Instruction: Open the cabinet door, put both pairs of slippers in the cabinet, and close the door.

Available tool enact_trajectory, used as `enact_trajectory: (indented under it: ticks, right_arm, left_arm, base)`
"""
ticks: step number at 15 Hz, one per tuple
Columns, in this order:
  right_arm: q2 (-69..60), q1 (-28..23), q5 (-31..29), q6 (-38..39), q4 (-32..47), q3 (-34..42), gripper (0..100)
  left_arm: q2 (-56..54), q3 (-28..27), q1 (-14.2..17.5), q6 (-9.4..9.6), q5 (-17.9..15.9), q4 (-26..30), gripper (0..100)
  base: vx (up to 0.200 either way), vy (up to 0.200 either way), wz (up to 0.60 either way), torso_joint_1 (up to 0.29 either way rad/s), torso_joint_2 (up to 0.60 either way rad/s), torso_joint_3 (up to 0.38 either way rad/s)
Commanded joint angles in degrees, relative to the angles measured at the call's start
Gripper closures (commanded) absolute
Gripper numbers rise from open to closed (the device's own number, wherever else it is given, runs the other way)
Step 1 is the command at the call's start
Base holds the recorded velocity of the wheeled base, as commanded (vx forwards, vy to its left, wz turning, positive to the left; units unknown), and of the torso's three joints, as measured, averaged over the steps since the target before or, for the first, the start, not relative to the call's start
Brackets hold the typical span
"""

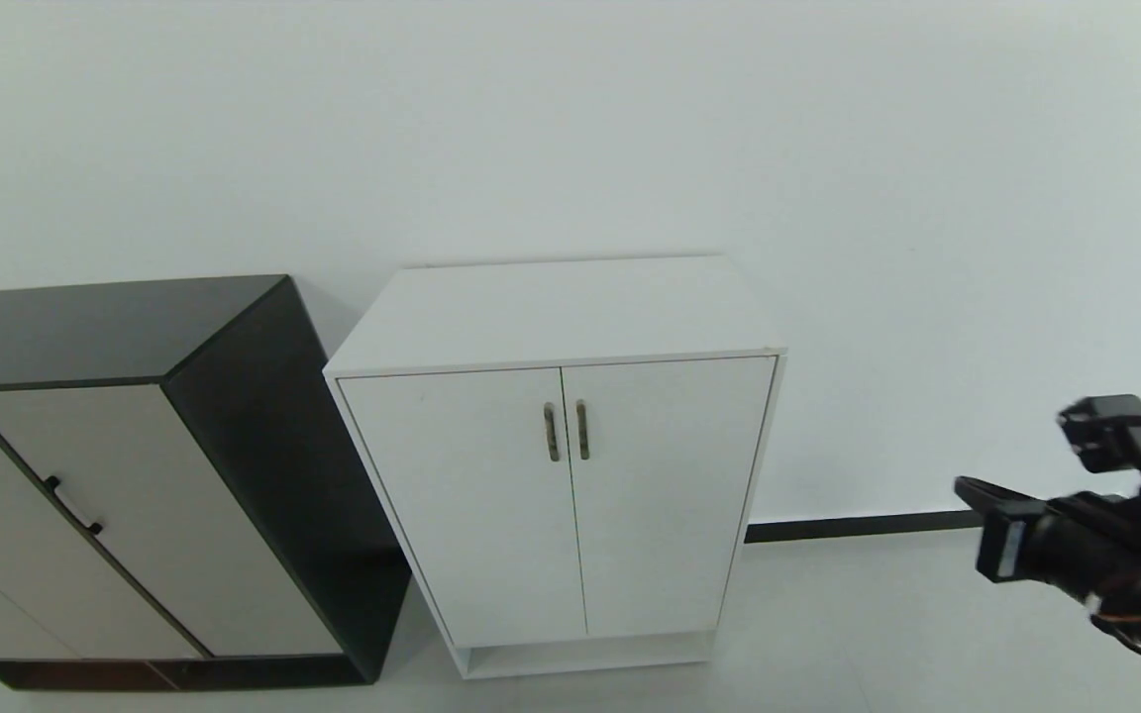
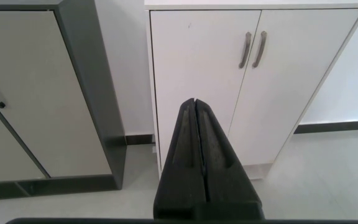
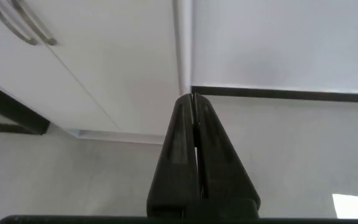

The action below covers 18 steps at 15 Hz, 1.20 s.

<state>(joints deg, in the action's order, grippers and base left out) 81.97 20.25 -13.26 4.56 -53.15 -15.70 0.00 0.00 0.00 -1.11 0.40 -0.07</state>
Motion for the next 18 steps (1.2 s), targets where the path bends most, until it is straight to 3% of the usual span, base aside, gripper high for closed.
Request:
enact_trajectory:
  ticks: [1,3,7,9,18]
  right_arm:
    - [-20.80,-4.87,-1.59,-1.48,2.26,13.15,100]
    - [-32.31,-5.40,-1.33,-1.57,10.88,15.61,100]
    - [-63.86,-5.04,1.84,-2.71,47.79,11.83,100]
    - [-73.80,-5.13,6.41,-2.71,59.65,8.85,100]
    - [-77.49,-4.60,11.15,-4.38,60.09,11.31,100]
  left_arm:
    - [0.00,0.00,0.00,-0.03,0.04,-0.01,100]
    - [0.00,0.00,0.00,-0.12,0.13,-0.01,100]
    - [0.00,0.00,0.00,-0.30,0.04,-0.01,100]
    - [0.00,0.00,0.00,-0.21,0.04,-0.01,100]
    - [0.00,0.00,0.00,-0.03,0.04,-0.01,100]
  base:
    - [0.000,0.000,0.00,0.000,0.00,0.000]
    - [0.000,0.000,0.00,0.000,0.00,0.000]
    - [0.000,0.000,0.00,0.000,0.00,0.000]
    - [0.000,0.000,0.00,0.000,0.00,0.000]
    - [0.000,0.000,0.00,0.000,0.00,0.000]
